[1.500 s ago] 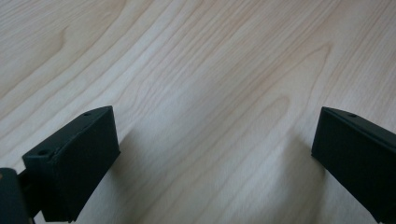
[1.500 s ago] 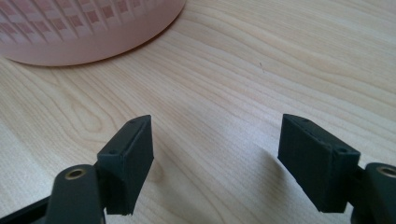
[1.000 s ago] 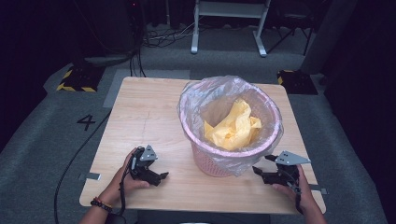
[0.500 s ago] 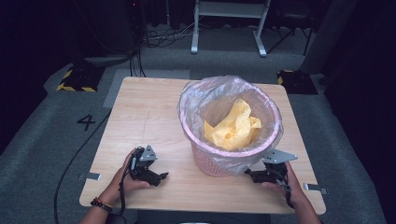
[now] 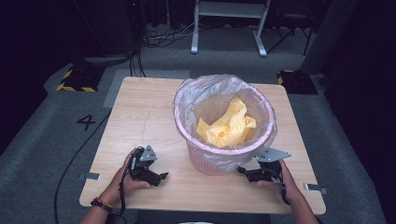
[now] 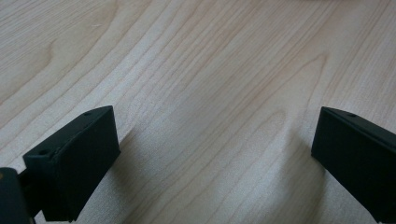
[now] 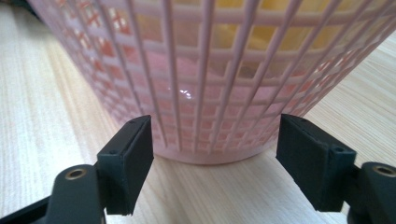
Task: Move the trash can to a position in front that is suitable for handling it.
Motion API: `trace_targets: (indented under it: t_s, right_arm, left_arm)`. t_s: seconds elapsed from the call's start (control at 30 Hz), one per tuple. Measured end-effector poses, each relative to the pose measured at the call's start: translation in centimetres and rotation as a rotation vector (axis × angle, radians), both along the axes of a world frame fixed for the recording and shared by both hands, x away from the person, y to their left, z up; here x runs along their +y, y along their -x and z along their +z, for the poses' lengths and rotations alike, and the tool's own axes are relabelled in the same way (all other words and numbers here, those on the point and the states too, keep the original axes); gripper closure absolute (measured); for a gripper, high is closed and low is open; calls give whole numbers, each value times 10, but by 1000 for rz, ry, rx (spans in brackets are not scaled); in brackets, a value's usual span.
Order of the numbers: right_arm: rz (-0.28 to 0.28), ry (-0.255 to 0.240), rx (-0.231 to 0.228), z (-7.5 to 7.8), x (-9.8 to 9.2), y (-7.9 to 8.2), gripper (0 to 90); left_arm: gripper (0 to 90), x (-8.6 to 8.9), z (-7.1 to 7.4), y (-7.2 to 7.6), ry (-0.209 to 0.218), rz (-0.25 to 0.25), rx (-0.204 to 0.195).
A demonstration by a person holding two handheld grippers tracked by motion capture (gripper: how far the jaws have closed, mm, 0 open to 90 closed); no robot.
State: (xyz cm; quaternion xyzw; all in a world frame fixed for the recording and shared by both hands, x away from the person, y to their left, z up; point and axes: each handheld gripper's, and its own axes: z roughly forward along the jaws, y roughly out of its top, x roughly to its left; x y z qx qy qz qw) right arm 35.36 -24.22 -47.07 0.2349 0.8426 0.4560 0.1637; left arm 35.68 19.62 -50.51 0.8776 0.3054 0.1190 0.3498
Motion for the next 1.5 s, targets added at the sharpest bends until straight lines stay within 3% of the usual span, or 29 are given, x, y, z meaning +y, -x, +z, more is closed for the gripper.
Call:
trace_targets:
  t_s: [0.07,0.1,0.23,0.43,0.5,0.53,0.67,0.73,0.77,0.87,0.97,1.07,1.3,1.4,1.5]
  right_arm:
    - [-2,13,-21,-1,0,0,279]
    - [-10,19,-1,-1,0,2,276]
    - [-49,77,5,-3,-15,3,255]
    - [-192,104,103,-14,-60,1,249]
    - [-211,100,117,-16,-66,1,249]
    - [-216,66,132,-16,-74,1,249]
    - [-173,27,91,-7,-63,-4,259]
    - [-157,-45,87,0,-57,-11,309]
    - [-163,-50,86,1,-53,-14,328]
    - [-187,5,44,5,-40,-26,439]
    - [-173,-26,32,7,-30,-33,486]
    - [-152,-13,12,8,-19,-36,498]
    - [-143,-20,4,6,-9,-40,418]
    - [-139,12,9,4,-16,-36,352]
    - [-135,63,57,-2,-30,-30,298]
  left_arm:
    - [7,0,0,0,0,0,0]
    - [8,0,0,0,0,0,0]
    - [7,0,0,0,1,-3,2]
    - [6,0,0,-2,3,-15,3]
    - [6,0,0,-2,3,-15,3]
    - [6,0,0,-2,2,-15,2]
    - [6,0,0,-2,2,-14,1]
    - [7,0,0,-2,1,-14,1]
    - [7,0,0,-2,2,-14,1]
    - [9,-1,0,-3,0,-22,-1]
    - [10,-1,0,-3,0,-21,-2]
    - [11,-1,0,-3,0,-20,-2]
    - [14,-1,0,-3,1,-18,-3]
    - [14,-1,0,-3,-1,-18,-5]
    - [14,-1,0,-3,2,-21,-3]
